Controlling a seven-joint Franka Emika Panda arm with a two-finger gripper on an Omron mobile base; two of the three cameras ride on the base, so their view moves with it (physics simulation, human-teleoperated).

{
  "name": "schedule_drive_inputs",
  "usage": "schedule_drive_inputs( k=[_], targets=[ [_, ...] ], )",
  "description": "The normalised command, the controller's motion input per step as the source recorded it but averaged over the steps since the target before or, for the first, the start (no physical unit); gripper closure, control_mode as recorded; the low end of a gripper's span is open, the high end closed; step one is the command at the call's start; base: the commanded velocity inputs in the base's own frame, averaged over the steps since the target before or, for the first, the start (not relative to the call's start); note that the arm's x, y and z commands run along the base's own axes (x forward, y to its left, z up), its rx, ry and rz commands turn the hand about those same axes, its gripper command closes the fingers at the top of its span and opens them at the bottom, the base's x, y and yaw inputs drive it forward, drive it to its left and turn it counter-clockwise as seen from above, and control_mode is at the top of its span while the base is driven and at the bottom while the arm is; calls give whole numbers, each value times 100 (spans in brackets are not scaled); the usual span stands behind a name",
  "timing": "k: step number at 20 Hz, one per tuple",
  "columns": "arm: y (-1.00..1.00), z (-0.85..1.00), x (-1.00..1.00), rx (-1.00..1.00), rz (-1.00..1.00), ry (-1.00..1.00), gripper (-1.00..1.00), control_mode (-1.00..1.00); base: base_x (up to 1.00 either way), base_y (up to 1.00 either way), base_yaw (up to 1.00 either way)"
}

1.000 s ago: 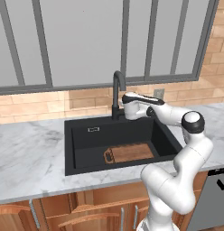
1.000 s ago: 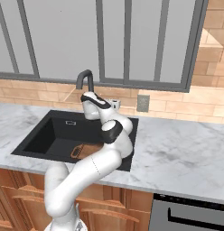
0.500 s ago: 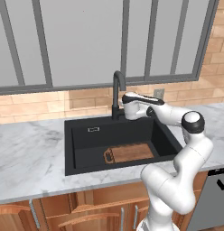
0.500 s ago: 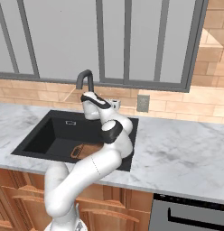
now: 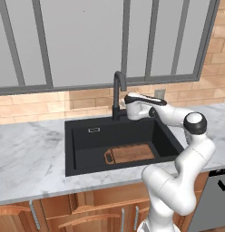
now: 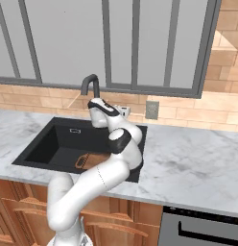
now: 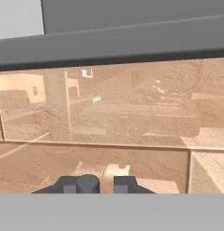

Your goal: Turn on the sink faucet with hot water and rinse the cutting board for ten seconds, then turn off the faucet. Push the cutting board to reach the water if necessary.

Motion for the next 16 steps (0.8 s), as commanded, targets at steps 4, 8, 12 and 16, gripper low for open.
schedule_drive_inputs(
  k=[4, 8, 12, 16],
  targets=[
    [-55, 0, 0, 0, 0, 2, 100, -100, 0, 0, 0],
    [-61, 0, 0, 0, -1, 1, 100, -100, 0, 0, 0],
    [-54, 0, 0, 0, -1, 3, 100, -100, 0, 0, 0],
    [-49, 0, 0, 0, -1, 4, 100, -100, 0, 0, 0]
  ],
)
